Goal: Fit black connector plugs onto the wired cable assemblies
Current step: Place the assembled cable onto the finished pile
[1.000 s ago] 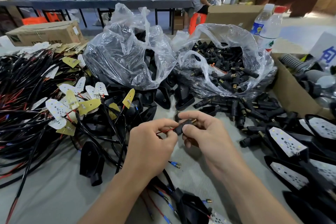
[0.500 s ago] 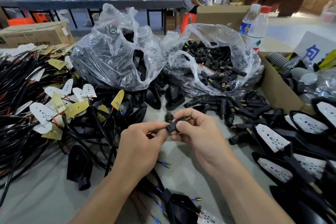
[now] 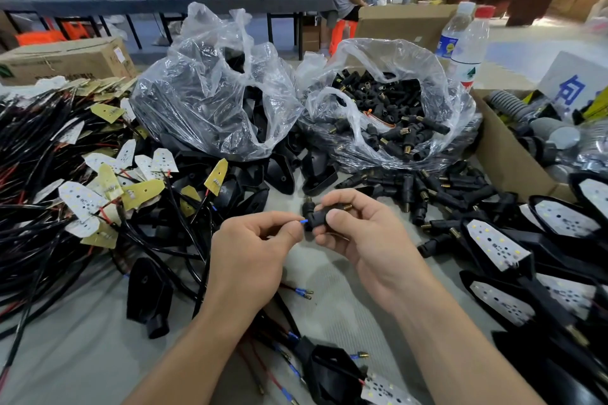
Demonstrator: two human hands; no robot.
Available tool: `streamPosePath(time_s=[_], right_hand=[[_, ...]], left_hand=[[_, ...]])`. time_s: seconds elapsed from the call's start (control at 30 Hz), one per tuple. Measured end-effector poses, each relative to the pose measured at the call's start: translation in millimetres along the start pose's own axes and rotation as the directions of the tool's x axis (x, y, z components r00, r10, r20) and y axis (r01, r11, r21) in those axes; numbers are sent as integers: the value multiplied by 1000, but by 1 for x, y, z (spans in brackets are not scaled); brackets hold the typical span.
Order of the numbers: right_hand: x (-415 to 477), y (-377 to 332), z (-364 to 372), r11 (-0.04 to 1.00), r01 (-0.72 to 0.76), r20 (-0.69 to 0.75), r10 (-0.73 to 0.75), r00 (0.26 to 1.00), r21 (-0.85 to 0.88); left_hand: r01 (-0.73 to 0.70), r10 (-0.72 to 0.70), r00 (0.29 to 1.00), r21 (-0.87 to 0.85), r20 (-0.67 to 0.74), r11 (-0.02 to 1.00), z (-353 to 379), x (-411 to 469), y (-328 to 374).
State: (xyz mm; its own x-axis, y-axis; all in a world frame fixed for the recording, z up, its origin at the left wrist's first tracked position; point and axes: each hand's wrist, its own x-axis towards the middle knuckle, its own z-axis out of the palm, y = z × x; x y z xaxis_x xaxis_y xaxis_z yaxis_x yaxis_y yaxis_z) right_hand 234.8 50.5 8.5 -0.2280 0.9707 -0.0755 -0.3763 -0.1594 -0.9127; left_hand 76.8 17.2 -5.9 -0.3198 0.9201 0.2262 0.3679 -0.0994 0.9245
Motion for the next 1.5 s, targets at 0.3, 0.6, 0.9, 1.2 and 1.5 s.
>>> streamPosePath(time_s=[0.3,0.6,0.9,1.2,1.5], right_hand=[[-2,-1,0,997,0,41,3,999,-78],[2,-3,-3,998,37,-48,-35,998,55],[2,0,-3,994,80,-90,-86,992,-76],[5,-6,-7,995,23,-148,-8,989,96],[1,-10,-6,1000,-12,-55,10,998,-28]], left_hand=[[-38,47,982,-52,181,998,-2,1,4],[-161,161,987,286,25,945,-11,3,2],[-251,240,968,208,77,945,-10,8,-10],[-211,208,977,81,53,974,-10,7,-6],[-189,198,975,-88,98,978,-13,10,-4]])
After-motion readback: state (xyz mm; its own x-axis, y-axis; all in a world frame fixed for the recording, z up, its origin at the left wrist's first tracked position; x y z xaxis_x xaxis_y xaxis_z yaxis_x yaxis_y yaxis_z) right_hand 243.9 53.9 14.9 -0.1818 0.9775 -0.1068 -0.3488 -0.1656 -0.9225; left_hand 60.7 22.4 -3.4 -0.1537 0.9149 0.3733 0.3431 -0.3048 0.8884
